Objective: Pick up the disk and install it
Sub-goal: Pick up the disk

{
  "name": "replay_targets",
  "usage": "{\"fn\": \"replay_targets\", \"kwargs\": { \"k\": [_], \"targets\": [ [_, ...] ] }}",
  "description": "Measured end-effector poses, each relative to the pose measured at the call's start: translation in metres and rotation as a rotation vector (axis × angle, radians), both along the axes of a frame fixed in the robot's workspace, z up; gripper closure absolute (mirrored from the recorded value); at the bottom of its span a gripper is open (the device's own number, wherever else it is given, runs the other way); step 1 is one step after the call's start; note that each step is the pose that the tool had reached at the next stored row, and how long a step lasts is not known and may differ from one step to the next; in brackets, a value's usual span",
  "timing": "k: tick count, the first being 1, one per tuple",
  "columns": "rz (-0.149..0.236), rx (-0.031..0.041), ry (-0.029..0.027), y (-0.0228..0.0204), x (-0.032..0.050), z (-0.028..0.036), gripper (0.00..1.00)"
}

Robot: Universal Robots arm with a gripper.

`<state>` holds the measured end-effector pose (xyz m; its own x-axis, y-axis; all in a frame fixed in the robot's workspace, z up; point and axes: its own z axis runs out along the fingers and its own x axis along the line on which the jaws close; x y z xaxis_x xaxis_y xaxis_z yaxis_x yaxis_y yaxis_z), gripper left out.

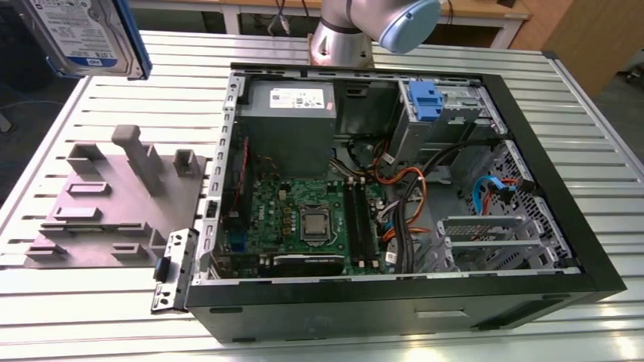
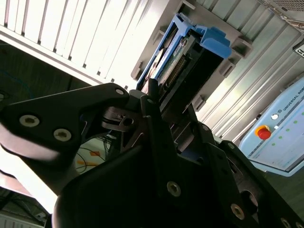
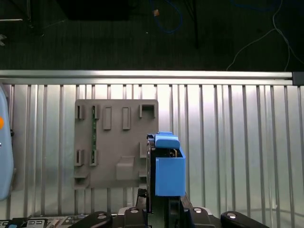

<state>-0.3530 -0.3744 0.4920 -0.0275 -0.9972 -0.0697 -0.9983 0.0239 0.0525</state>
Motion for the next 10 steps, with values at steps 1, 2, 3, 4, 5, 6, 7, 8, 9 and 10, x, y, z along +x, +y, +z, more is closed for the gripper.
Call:
{"fn": "replay_targets", "kwargs": {
  "k": [1,2,3,4,5,6,7,8,9,10],
  "targets": [
    [0.000,-0.0001,0.0001,0.0000,0.0000,0.0001,0.65],
    [0.000,0.0000,0.0000,0.0000,0.0000,0.0001,0.65],
    [0.000,-0.0001,0.0001,0.0000,0.0001,0.0001,0.65],
    [0.000,-0.0001,0.0002,-0.0001,0.0008,0.0002,0.65],
    [0.000,-0.0001,0.0001,-0.0001,0.0019,0.0001,0.65],
    [0.000,-0.0001,0.0001,0.0000,0.0034,0.0001,0.65],
    [0.000,-0.0001,0.0001,0.0000,0.0052,0.0001,0.65],
    [0.000,-0.0001,0.0000,0.0000,0.0072,0.0001,0.65],
    [0.000,0.0000,0.0000,0.0000,0.0095,0.0001,0.65],
    [0.000,0.0000,0.0000,0.0000,0.0120,0.0001,0.65]
  ]
}}
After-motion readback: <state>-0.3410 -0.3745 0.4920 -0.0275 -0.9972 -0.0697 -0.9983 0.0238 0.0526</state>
